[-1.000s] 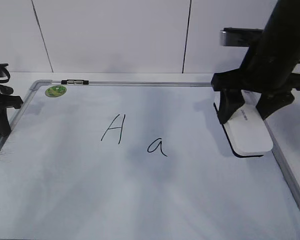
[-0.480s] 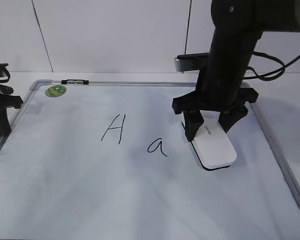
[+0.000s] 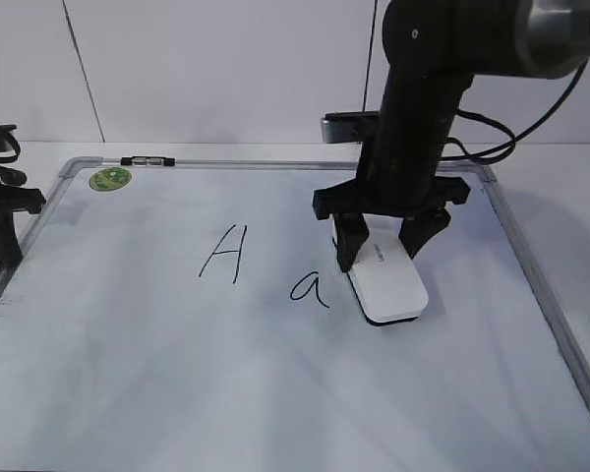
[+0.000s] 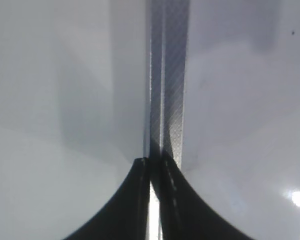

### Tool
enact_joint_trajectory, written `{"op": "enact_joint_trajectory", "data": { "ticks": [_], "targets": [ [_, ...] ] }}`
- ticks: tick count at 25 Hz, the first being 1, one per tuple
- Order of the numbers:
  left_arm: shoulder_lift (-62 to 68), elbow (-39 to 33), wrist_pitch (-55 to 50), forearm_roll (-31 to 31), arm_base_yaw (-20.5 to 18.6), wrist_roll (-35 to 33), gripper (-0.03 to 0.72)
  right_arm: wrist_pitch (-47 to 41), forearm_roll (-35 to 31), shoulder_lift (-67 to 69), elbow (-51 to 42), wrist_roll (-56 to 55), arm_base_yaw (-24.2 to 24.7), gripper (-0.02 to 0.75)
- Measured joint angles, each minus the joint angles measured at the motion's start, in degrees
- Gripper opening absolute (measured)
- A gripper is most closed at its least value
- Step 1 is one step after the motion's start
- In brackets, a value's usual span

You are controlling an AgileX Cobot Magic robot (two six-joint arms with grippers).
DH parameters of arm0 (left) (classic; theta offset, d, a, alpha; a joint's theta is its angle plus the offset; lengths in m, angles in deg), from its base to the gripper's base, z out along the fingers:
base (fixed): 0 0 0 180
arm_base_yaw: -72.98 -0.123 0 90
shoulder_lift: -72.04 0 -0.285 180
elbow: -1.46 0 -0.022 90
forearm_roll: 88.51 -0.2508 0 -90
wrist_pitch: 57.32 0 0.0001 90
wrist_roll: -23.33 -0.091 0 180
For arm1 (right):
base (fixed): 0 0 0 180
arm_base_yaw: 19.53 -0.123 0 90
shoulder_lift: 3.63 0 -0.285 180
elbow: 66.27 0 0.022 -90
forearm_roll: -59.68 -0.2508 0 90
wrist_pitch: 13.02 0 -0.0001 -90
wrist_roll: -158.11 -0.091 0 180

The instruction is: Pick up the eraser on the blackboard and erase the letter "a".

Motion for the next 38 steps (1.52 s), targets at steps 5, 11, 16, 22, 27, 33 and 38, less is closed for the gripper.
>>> {"op": "enact_joint_trajectory", "data": {
  "ticks": [5, 11, 16, 22, 27, 33, 38],
  "targets": [
    [0.0, 0.0, 0.0, 0.0, 0.0, 0.0, 0.017, 0.1, -0.5, 3.2, 1.4, 0.2, 0.0, 0.529],
    [0.0, 0.0, 0.0, 0.0, 0.0, 0.0, 0.017, 0.2, -0.6, 4.5, 2.0, 0.2, 0.0, 0.529],
    [0.0, 0.0, 0.1, 0.0, 0.0, 0.0, 0.017, 0.0, -0.3, 4.9, 2.5, 0.2, -0.5, 0.529],
    [0.0, 0.0, 0.1, 0.0, 0.0, 0.0, 0.017, -0.4, 1.7, 5.5, 3.1, 0.2, -2.4, 0.529],
    [0.0, 0.0, 0.1, 0.0, 0.0, 0.0, 0.017, -0.5, 2.5, 5.9, 3.3, 0.2, -4.0, 0.529],
    [0.0, 0.0, 0.1, 0.0, 0.0, 0.0, 0.017, -0.5, 2.5, 6.0, 3.5, 0.2, -5.4, 0.529],
    [0.0, 0.0, 0.1, 0.5, 0.0, 0.0, 0.017, -0.5, 2.2, 6.0, 3.5, 0.4, -6.8, 0.529]
  ]
}}
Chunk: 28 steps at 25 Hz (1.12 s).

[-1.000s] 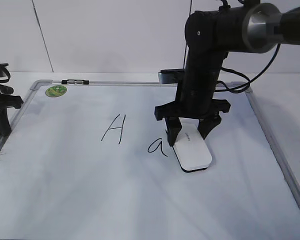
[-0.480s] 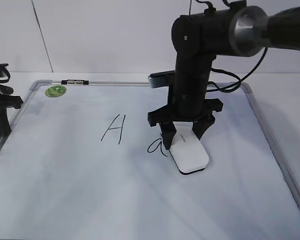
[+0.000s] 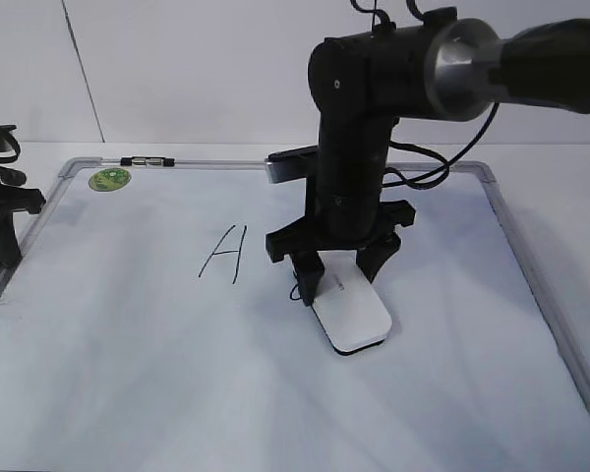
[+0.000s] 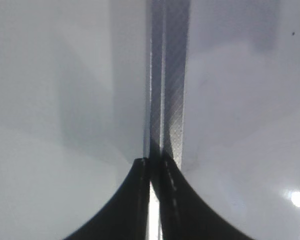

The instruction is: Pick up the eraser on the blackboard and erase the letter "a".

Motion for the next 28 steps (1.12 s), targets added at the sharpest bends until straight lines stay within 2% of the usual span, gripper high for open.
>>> {"op": "enact_joint_trajectory", "data": {
  "ticks": [9, 15, 20, 28],
  "targets": [
    [0.0, 0.0, 0.1, 0.1, 0.0, 0.0, 0.016, 0.0, -1.1, 0.0, 0.0, 0.4, -3.6, 0.529],
    [0.0, 0.0, 0.1, 0.3, 0.0, 0.0, 0.016, 0.0, -0.4, 0.0, 0.0, 0.3, -3.4, 0.529],
    [0.0, 0.0, 0.2, 0.3, 0.0, 0.0, 0.016, -0.2, -1.3, 0.3, 0.6, 0.2, -1.7, 0.529],
    [0.0, 0.0, 0.2, 0.4, 0.0, 0.0, 0.016, -0.1, -2.3, 0.5, 1.2, -0.1, 4.2, 0.529]
  ]
}}
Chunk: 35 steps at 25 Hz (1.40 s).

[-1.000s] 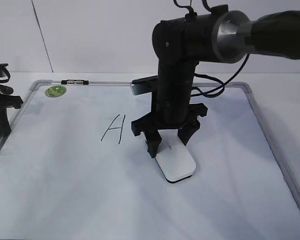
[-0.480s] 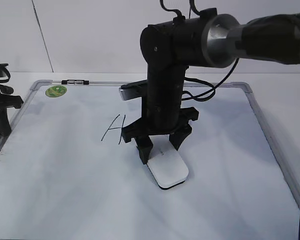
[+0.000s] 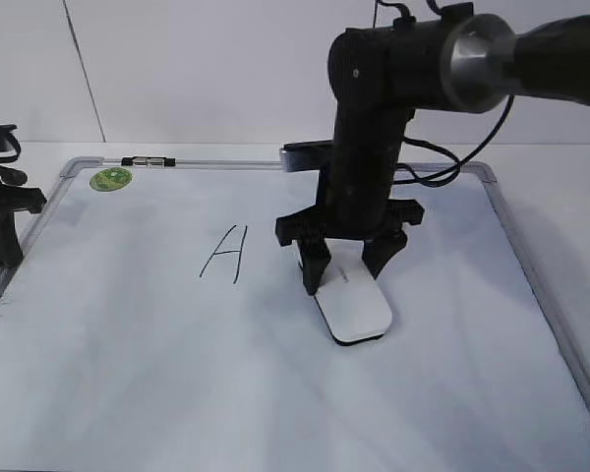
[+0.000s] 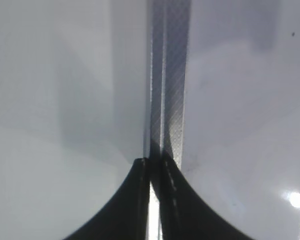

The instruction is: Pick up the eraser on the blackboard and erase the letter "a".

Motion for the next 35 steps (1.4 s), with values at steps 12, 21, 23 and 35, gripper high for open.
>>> {"op": "enact_joint_trajectory", "data": {
  "ticks": [12, 21, 23, 35],
  "targets": [
    [0.0, 0.0, 0.0, 0.0, 0.0, 0.0, 0.016, 0.1, 3.1, 1.2, 6.4, -0.1, 3.0, 0.529],
    [0.0, 0.0, 0.0, 0.0, 0.0, 0.0, 0.016, 0.2, 2.9, -10.0, 7.4, -0.1, 3.1, 0.529],
    [0.0, 0.0, 0.0, 0.0, -0.1, 0.0, 0.016, 0.1, 2.9, -13.2, 7.5, -0.1, 3.1, 0.529],
    [0.0, 0.0, 0.1, 0.2, -0.1, 0.0, 0.016, -1.1, 12.7, -30.3, 7.5, -5.3, 3.1, 0.529]
  ]
}}
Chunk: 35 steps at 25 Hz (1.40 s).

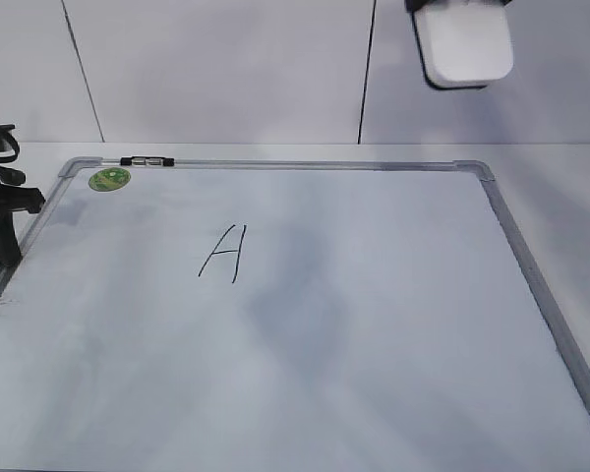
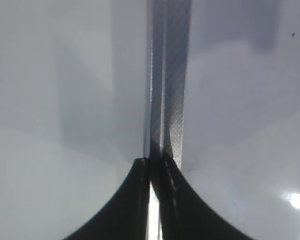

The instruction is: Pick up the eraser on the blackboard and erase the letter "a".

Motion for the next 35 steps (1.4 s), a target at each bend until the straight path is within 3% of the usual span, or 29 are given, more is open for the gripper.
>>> {"op": "enact_joint_trajectory", "data": {
  "ticks": [5, 13, 24, 35],
  "targets": [
    [0.0, 0.0, 0.0, 0.1, 0.0, 0.0, 0.016, -0.4, 6.0, -7.3, -1.9, -4.7, 0.0, 0.529],
    [0.0, 0.0, 0.0, 0.1, 0.0, 0.0, 0.016, -0.6, 12.5, -16.0, -15.6, -10.2, 0.1, 0.529],
    [0.0, 0.0, 0.0, 0.1, 0.0, 0.0, 0.016, -0.6, 13.0, -20.3, -33.1, -13.3, 4.7, 0.529],
    [0.0, 0.0, 0.0, 0.1, 0.0, 0.0, 0.016, 0.0, 12.5, -17.1, -36.6, -11.3, 9.1, 0.529]
  ]
}}
